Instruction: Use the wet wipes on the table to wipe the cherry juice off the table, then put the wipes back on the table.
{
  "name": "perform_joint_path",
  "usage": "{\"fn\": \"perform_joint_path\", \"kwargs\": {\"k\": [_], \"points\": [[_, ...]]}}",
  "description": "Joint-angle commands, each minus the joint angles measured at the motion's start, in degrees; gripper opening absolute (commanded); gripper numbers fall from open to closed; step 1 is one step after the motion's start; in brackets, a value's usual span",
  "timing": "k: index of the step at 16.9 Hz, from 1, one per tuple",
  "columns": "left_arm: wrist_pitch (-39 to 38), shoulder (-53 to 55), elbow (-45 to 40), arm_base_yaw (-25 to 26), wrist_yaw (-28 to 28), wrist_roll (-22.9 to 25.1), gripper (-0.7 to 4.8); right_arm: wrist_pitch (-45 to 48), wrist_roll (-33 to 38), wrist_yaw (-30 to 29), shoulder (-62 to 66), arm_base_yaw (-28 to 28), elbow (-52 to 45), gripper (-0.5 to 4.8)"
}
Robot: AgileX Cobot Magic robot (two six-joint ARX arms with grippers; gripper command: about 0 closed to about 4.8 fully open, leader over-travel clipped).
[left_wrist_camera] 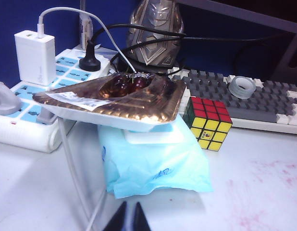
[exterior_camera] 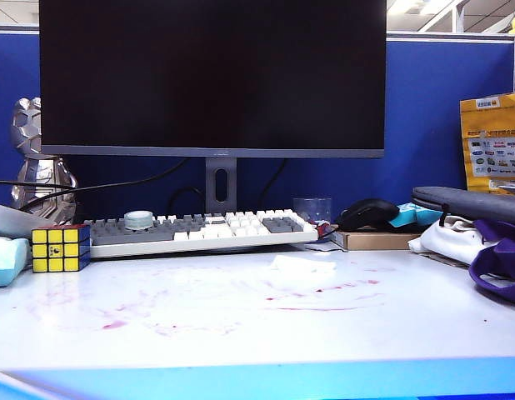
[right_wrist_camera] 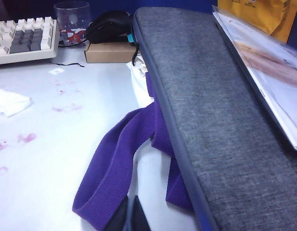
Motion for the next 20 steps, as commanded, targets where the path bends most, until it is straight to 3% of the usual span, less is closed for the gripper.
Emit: {"fn": "perform_joint_path", "kwargs": {"k": [1,9,11,13,15,16,20], "points": [[0.35,-0.15,-0.02,-0.07,0.2,0.24,0.28,0.33,0.24,-0.11,-0.02,0.0,-0.09,-0.01],[0.35,-0.17,-0.02,-0.07,0.17,0.26,0.28,0.35,1.07,-0.2,-0.02,0.0,-0.09,0.0],[0.35,-0.15,-0.02,-0.07,0.2,0.26,0.28,0.48,7.78,-0.55,-0.02,0.0,-0.09,-0.01],[0.35,-0.17,-0.02,-0.07,0.2,0.24,0.28,1.25,25.75,-1.95,-0.02,0.04,-0.09,-0.01],[0.35,-0.17,-0.02,-0.07,0.2,0.24,0.28,2.84,34.1,-4.42,-0.02,0.04,-0.09,-0.01],[0.35,-0.17,-0.02,-0.04,0.17,0.26,0.28,5.4,36.94,-5.84,-0.02,0.04,-0.07,-0.01],[0.35,-0.15,-0.02,-0.07,0.2,0.24,0.28,11.58,34.97,-9.33,0.24,0.04,4.81,-0.02]]}}
